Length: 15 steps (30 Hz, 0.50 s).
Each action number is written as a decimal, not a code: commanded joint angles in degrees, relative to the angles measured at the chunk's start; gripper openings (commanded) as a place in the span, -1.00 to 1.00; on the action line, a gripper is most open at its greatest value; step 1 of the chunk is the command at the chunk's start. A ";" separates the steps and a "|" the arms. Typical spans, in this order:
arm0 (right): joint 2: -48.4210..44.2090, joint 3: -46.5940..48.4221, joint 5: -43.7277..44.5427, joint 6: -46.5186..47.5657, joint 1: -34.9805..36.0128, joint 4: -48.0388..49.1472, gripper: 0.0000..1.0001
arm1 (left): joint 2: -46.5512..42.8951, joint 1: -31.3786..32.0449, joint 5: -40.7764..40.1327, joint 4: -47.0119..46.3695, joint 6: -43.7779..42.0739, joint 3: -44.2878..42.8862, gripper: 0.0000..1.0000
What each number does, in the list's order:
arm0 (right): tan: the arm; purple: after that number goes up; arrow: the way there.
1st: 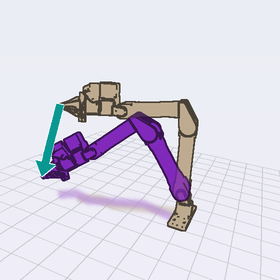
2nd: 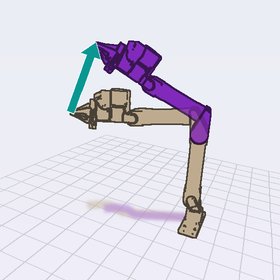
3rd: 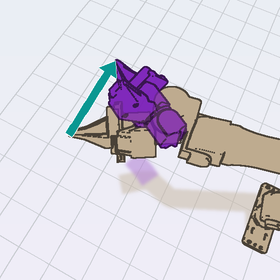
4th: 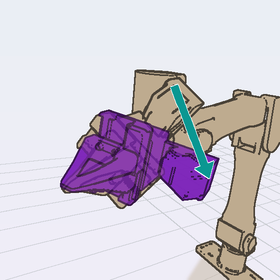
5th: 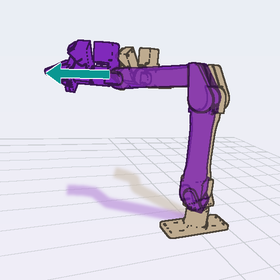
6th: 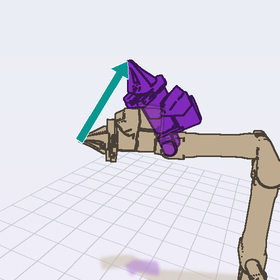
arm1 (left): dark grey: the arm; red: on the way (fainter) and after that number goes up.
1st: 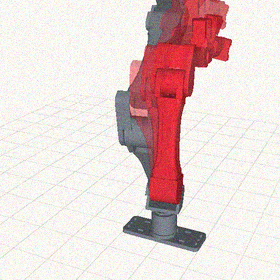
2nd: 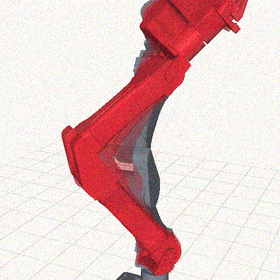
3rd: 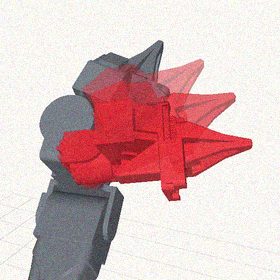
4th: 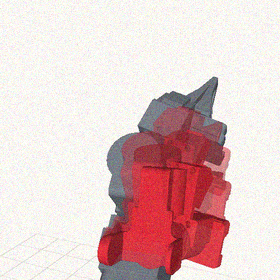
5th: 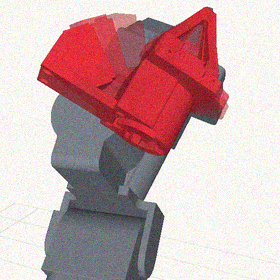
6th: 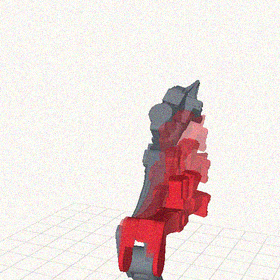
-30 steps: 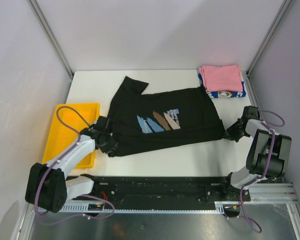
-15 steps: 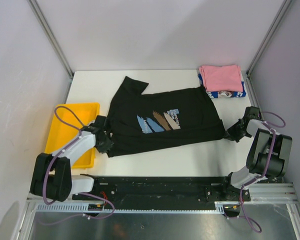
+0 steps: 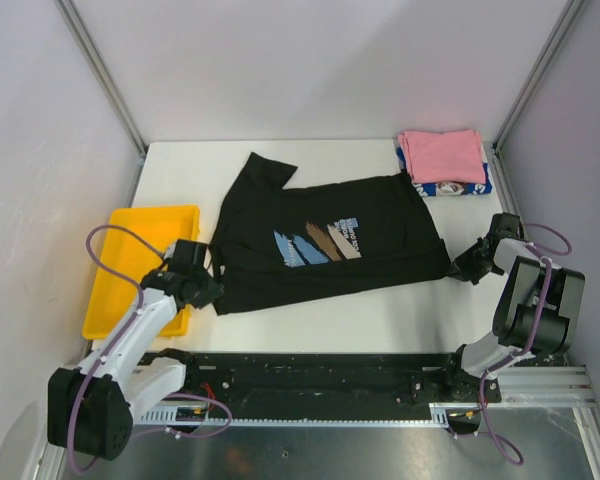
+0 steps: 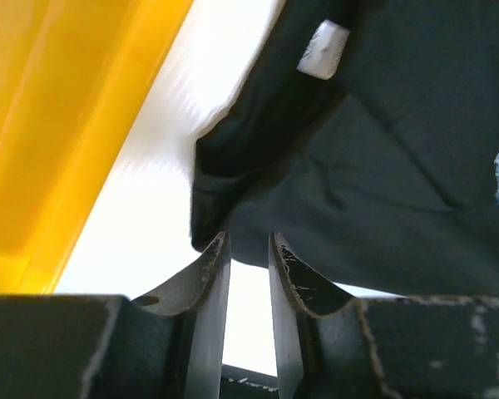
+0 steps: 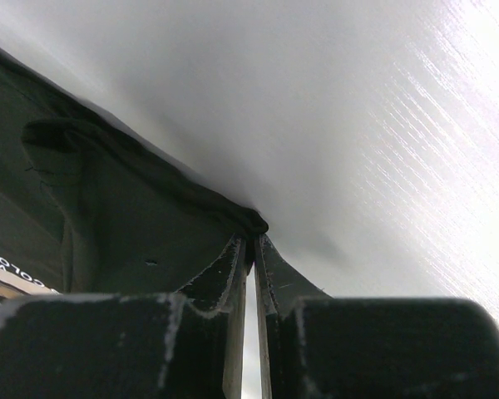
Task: Fold and stack the t-shirts
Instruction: Fold the flattened tshirt in 1/3 of the way
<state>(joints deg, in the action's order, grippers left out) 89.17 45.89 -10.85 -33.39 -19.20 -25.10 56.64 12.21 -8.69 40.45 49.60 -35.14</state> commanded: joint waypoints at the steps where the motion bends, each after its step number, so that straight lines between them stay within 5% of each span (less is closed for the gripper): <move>1: 1.97 0.34 2.32 1.03 -0.18 0.13 -0.79 | -1.60 -0.12 0.48 1.92 2.75 4.23 -0.40; 15: 1.99 0.34 2.68 1.30 -0.22 -0.45 -0.81 | 3.51 -0.12 -1.41 -1.46 6.69 5.84 -0.23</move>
<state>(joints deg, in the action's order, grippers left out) 89.36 46.06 -11.03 -33.36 -19.25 -25.15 58.96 12.21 -8.84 41.23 54.63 -29.21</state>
